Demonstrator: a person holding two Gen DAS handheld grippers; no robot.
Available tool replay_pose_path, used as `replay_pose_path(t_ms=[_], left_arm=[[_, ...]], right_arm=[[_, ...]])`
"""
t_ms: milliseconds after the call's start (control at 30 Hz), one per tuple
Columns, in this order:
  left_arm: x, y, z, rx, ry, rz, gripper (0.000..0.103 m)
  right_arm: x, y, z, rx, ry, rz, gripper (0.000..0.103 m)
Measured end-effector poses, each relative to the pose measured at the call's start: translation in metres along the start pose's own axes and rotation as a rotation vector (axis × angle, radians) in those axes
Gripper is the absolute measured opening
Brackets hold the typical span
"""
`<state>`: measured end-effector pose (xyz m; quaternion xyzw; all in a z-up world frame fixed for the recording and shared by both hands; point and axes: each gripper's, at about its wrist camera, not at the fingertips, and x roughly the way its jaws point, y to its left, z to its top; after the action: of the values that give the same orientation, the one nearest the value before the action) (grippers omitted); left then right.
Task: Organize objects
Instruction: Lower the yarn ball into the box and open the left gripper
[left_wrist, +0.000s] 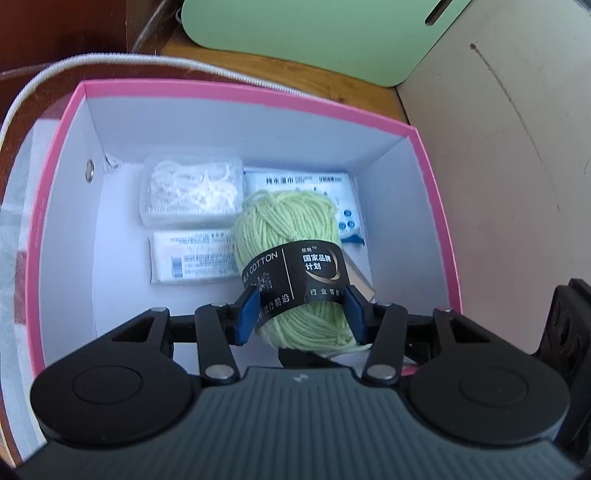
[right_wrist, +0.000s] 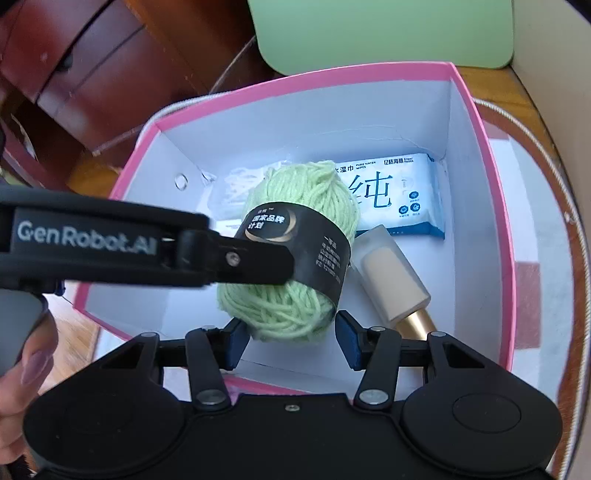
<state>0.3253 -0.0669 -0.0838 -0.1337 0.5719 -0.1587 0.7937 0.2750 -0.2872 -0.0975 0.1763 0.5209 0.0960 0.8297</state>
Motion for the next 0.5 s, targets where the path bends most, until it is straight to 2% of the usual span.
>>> replay_pose_path(t_ms=[67, 133, 200, 367, 433, 500], left_arm=[[0.000, 0.003, 0.003, -0.014, -0.015, -0.010, 0.049], [0.003, 0.007, 0.004, -0.024, -0.033, -0.014, 0.050], [0.006, 0.007, 0.002, -0.009, -0.040, -0.033, 0.047], [0.028, 0.006, -0.005, -0.006, -0.004, -0.055, 0.044], [0.038, 0.008, -0.005, -0.029, 0.025, -0.064, 0.044], [0.037, 0.004, -0.007, -0.016, 0.016, -0.051, 0.045]], right_arm=[[-0.005, 0.001, 0.000, -0.015, -0.006, 0.012, 0.057], [-0.012, 0.007, -0.002, -0.070, -0.015, 0.002, 0.071], [-0.028, 0.013, -0.005, -0.116, -0.048, -0.015, 0.075], [-0.039, 0.004, -0.004, -0.099, -0.087, 0.046, 0.075], [-0.037, 0.005, -0.003, -0.107, -0.095, 0.030, 0.071], [-0.033, 0.006, -0.004, -0.121, -0.095, 0.005, 0.071]])
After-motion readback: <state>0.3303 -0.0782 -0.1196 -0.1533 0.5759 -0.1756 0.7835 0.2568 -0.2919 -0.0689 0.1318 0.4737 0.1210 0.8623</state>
